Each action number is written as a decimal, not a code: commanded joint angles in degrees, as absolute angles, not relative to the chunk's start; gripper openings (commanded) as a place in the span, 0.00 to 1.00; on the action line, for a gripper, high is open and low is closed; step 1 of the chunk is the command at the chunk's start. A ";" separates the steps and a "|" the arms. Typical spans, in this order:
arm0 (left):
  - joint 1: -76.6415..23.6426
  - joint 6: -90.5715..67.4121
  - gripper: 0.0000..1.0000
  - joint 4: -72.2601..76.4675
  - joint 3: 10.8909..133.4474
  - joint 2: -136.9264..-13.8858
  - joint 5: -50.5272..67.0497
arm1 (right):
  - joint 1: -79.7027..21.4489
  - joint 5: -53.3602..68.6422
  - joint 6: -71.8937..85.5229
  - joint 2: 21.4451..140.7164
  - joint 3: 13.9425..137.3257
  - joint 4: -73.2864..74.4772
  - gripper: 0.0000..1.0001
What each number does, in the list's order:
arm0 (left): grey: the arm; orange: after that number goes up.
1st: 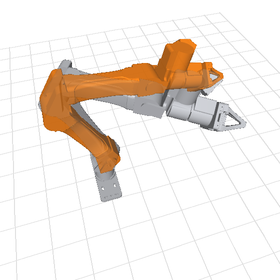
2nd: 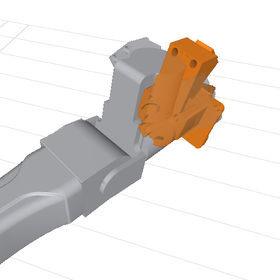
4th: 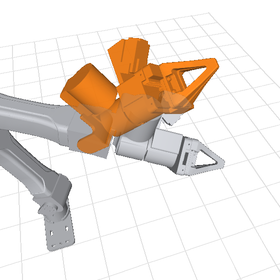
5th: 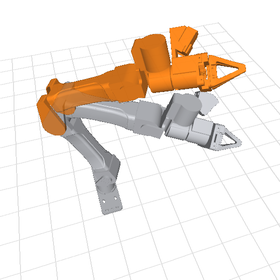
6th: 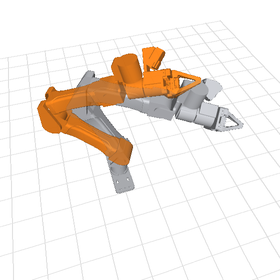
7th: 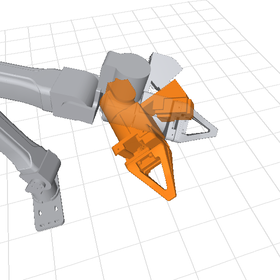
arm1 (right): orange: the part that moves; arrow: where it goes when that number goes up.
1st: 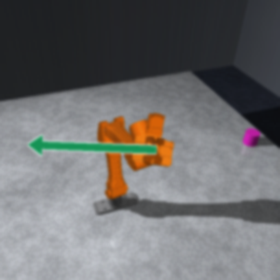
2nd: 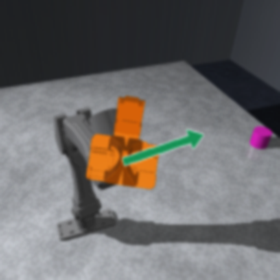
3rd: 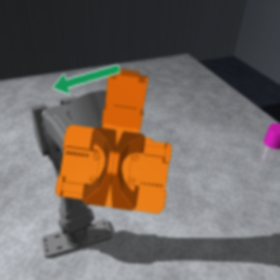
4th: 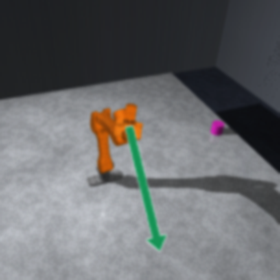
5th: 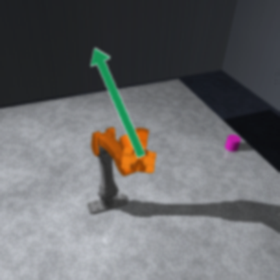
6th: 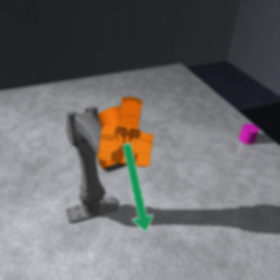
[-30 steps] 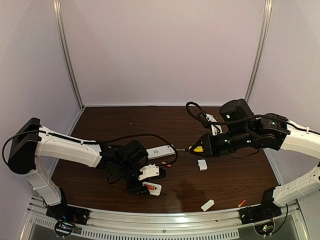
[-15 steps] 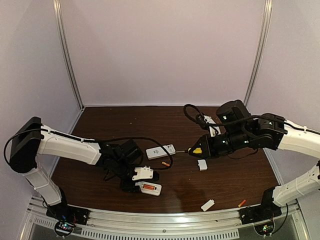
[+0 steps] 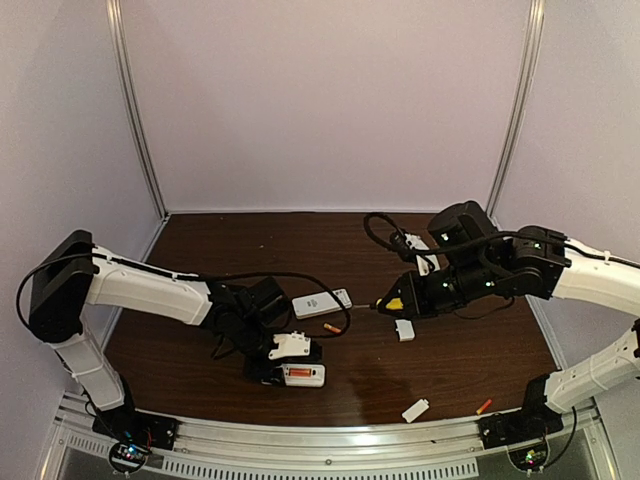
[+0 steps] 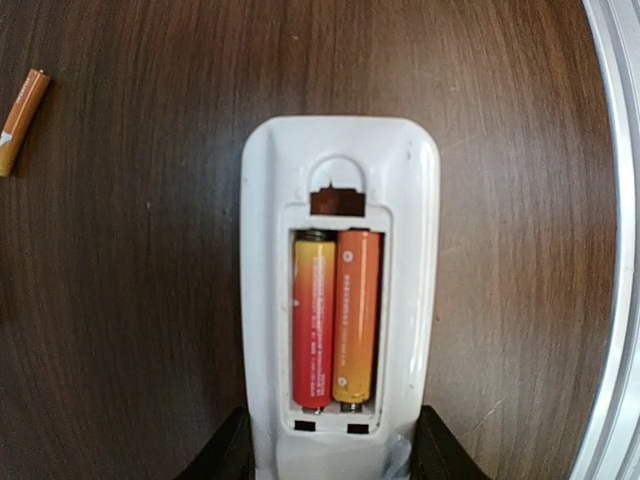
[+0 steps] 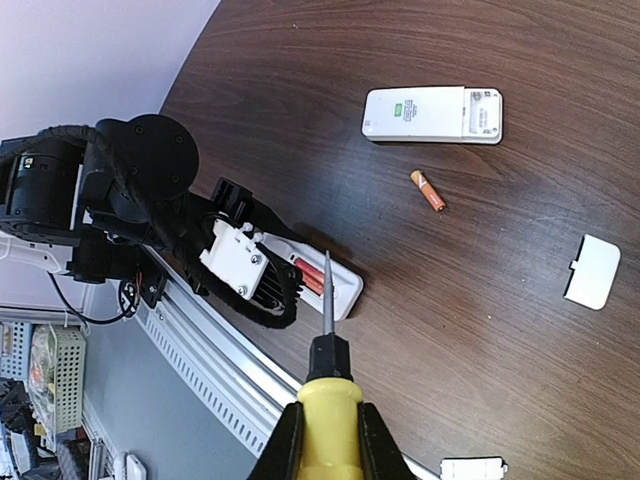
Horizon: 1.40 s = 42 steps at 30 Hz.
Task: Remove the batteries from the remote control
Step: Pick up the remote control without the battery cover from the center of the board, then place the remote control without the battery cover at the center of the board.
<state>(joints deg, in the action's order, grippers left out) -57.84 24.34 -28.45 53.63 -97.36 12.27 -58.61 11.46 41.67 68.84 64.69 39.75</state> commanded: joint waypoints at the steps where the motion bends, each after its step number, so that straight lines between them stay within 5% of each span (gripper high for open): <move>1: -58.35 17.81 0.20 -26.49 57.04 -98.37 16.38 | -57.88 8.91 39.83 68.36 67.13 42.34 0.00; 27: -67.64 -8.55 0.27 -20.54 68.99 -110.37 13.72 | -55.20 7.78 38.43 63.53 65.20 46.94 0.00; 38: -67.68 -7.12 0.66 -20.37 68.49 -107.59 10.35 | -55.12 7.75 38.58 63.20 65.28 46.96 0.00; 42: -67.68 -5.81 0.96 -20.30 68.12 -104.66 8.65 | -55.11 7.84 38.50 63.35 65.47 46.98 0.00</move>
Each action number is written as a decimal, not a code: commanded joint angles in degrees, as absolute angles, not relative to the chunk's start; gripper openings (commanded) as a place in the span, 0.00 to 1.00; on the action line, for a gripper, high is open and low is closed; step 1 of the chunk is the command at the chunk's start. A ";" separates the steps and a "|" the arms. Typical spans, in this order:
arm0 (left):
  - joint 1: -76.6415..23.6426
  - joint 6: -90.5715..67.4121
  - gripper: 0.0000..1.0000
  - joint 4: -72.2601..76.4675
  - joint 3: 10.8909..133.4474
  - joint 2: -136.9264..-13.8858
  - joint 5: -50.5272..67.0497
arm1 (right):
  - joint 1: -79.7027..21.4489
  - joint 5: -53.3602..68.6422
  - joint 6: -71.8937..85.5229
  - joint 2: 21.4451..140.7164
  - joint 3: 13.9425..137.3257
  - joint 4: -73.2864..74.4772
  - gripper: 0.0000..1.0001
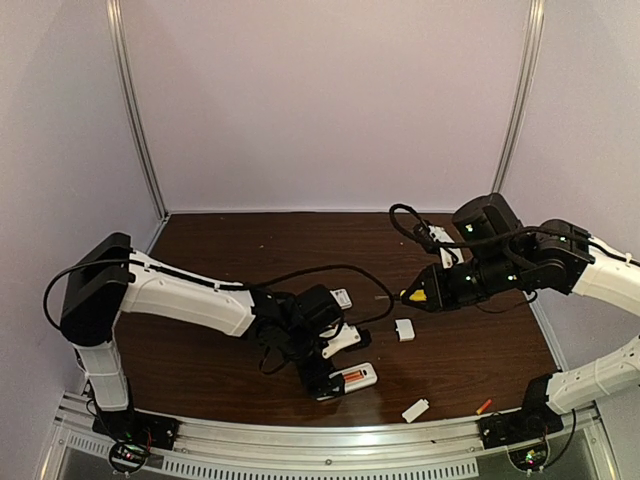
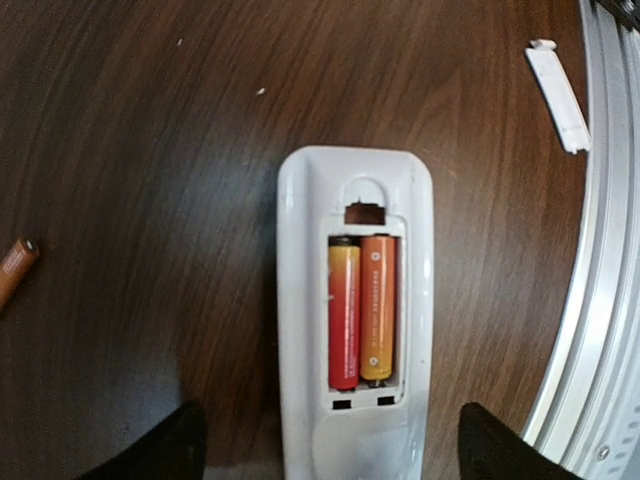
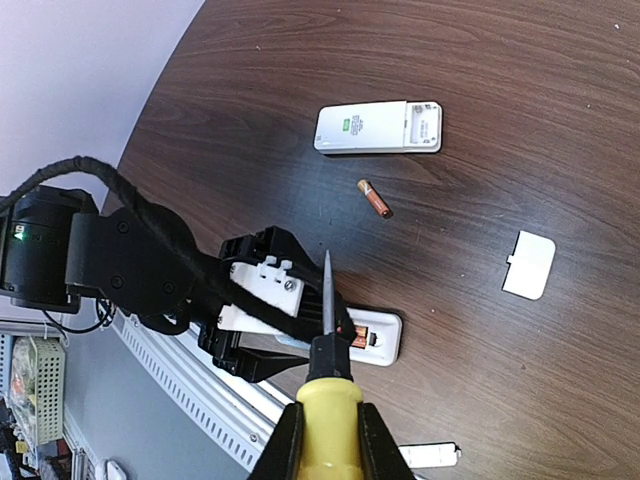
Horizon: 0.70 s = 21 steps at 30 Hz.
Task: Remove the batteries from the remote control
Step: Place the remote control without the battery cover at the center of the board.
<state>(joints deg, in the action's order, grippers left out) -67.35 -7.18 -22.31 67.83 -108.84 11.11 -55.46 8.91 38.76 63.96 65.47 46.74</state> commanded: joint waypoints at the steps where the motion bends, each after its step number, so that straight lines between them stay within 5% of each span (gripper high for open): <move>1: -67.66 -5.36 0.97 -20.38 68.04 -103.75 8.23 | -55.12 7.82 38.43 63.33 65.48 46.98 0.00; 21: -64.60 -4.47 0.98 -11.42 53.72 -74.39 -13.29 | -55.02 8.30 37.16 65.05 67.15 46.94 0.00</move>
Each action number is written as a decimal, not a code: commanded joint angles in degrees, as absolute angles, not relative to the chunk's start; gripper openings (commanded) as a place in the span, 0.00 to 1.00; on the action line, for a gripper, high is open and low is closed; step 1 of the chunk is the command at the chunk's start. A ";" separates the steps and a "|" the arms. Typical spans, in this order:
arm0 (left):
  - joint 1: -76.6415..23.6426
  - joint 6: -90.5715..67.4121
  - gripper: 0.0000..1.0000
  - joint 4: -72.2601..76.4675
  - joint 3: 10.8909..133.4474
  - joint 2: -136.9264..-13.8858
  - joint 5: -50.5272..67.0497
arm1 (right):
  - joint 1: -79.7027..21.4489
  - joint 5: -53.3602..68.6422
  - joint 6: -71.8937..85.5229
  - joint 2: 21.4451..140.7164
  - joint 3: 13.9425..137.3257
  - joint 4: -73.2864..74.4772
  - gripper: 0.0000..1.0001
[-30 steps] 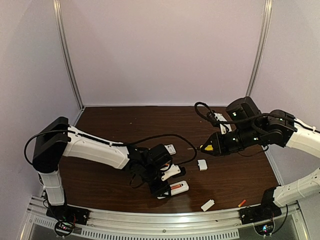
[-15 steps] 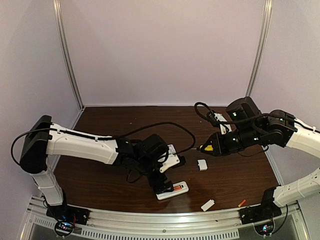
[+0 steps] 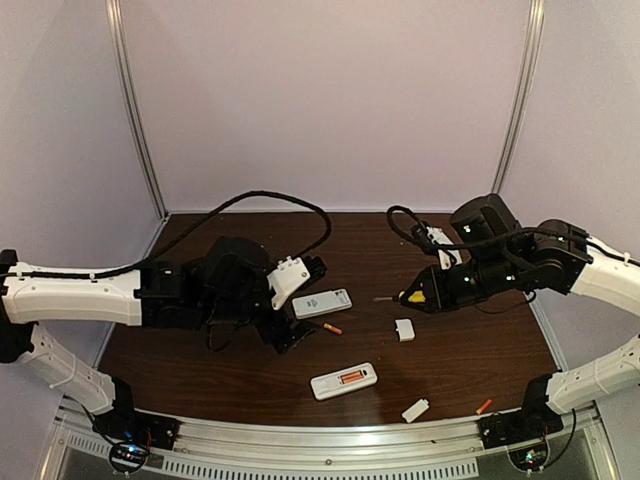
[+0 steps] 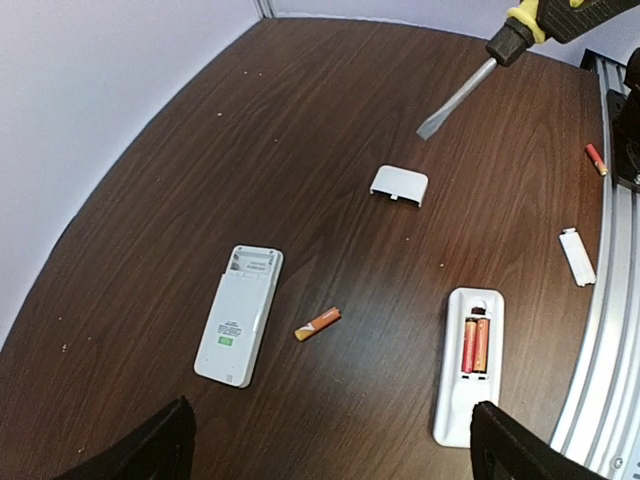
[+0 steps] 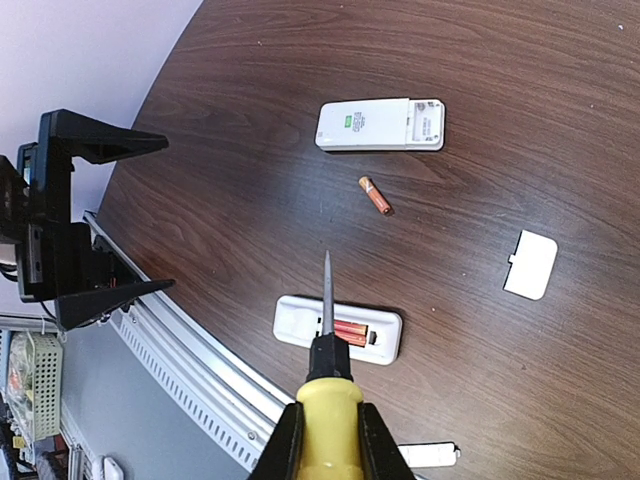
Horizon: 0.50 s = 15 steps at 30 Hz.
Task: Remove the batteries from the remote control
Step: Place the remote control without the battery cover at the center of the board, then pick up the remote control without the battery cover from the center of the board.
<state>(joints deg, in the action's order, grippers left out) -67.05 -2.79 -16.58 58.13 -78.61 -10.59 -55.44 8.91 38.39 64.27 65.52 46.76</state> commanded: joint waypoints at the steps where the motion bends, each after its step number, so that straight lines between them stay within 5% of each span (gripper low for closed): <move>1: -63.13 -5.46 0.97 -10.32 52.19 -72.66 -10.85 | -55.06 8.41 37.10 65.17 67.14 46.98 0.00; 15: -56.80 -5.04 0.97 7.30 32.17 -60.16 11.55 | -54.93 8.52 37.87 65.61 68.12 49.26 0.00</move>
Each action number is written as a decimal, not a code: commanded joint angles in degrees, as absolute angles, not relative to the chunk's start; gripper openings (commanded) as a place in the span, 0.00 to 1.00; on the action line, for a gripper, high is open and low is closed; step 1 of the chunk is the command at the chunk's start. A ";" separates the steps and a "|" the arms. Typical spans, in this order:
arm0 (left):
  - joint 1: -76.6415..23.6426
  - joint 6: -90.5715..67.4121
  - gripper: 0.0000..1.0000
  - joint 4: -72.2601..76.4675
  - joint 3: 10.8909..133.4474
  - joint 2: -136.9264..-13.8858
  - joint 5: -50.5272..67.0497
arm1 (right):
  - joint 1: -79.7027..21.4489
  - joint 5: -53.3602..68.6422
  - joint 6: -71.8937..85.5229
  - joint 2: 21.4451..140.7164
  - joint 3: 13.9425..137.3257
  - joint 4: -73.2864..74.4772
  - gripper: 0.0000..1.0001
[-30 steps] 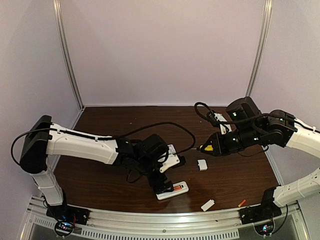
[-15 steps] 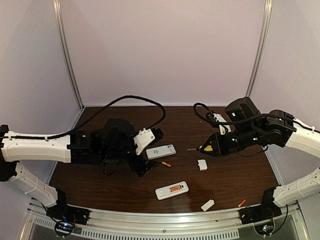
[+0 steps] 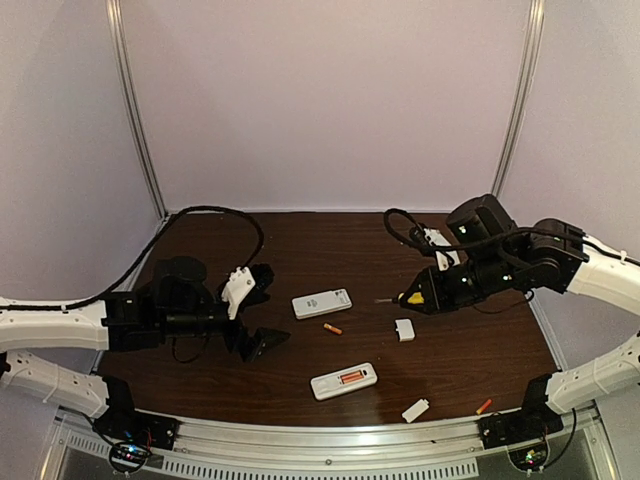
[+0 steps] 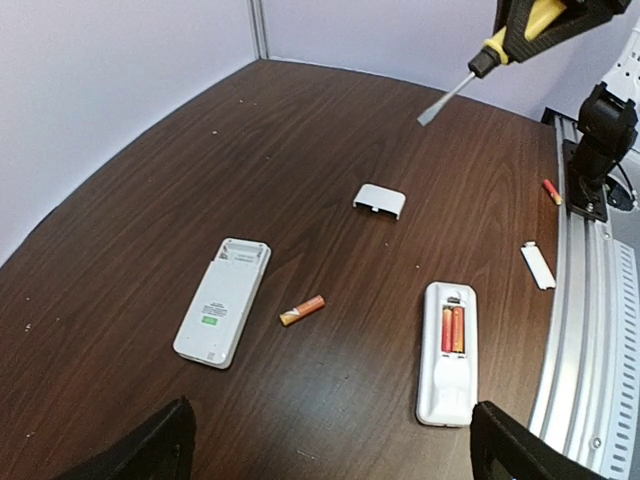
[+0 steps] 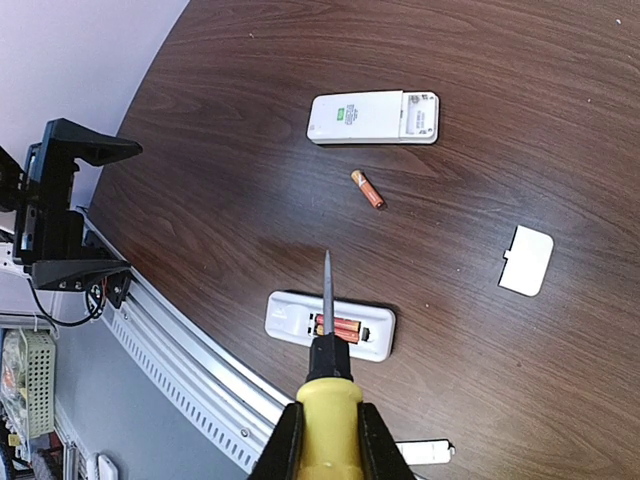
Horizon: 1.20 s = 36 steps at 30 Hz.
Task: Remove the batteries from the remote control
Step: Pick up the remote control without the battery cover from the center of the board.
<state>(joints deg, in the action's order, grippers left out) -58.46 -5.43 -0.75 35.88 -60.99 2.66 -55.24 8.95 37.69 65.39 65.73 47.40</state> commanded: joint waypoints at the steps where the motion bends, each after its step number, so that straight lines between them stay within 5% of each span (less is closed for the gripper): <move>1: -56.52 -5.09 0.98 8.69 30.77 -60.19 12.19 | -54.93 8.41 37.88 65.57 68.31 49.70 0.00; 15: -55.72 1.58 0.97 32.50 15.22 -64.16 21.59 | -54.98 8.13 39.33 65.83 69.87 52.60 0.00; 36: -55.72 5.10 0.96 50.67 17.27 -83.90 31.04 | -54.93 7.30 43.83 63.68 67.95 50.66 0.00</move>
